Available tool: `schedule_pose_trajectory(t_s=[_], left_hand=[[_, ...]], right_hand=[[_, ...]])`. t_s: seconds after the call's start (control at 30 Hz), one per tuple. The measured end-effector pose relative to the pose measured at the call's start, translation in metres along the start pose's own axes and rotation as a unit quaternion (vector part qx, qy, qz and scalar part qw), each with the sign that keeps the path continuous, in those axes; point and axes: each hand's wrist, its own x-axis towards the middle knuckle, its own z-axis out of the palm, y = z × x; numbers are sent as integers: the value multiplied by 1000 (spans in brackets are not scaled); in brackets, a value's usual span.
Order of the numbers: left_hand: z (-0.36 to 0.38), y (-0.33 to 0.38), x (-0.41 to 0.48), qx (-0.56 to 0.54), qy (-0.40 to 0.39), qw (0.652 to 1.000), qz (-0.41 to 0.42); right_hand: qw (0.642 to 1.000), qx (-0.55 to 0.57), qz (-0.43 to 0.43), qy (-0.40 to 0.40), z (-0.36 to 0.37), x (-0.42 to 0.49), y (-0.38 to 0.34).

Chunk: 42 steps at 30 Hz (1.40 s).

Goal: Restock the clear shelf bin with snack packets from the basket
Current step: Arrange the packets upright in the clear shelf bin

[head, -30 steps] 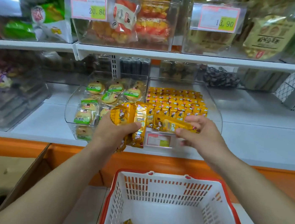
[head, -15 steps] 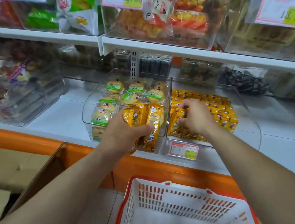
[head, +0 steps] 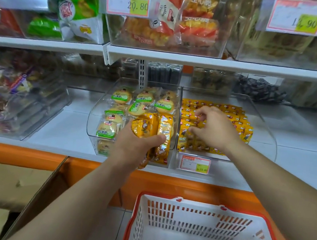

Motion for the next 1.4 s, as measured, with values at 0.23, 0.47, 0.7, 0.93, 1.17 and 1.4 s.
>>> schedule_pose_trajectory(t_s=[0.23, 0.47, 0.7, 0.93, 1.17, 1.4], left_hand=[[32, 3, -14, 13, -69, 998, -1], [57, 7, -30, 11, -108, 994, 20], [56, 13, -35, -44, -106, 993, -6], [40, 16, -30, -85, -31, 995, -33], [48, 11, -30, -89, -43, 995, -28], [25, 13, -19, -72, -58, 996, -18]], right_hand=[[887, 448, 53, -100, -54, -82, -18], [870, 472, 73, -121, -60, -101, -16], [839, 521, 128, -95, -58, -97, -7], [708, 682, 177, -50, -54, -103, 2], [806, 563, 142, -114, -34, -112, -17], [877, 464, 90, -91, -42, -81, 3]])
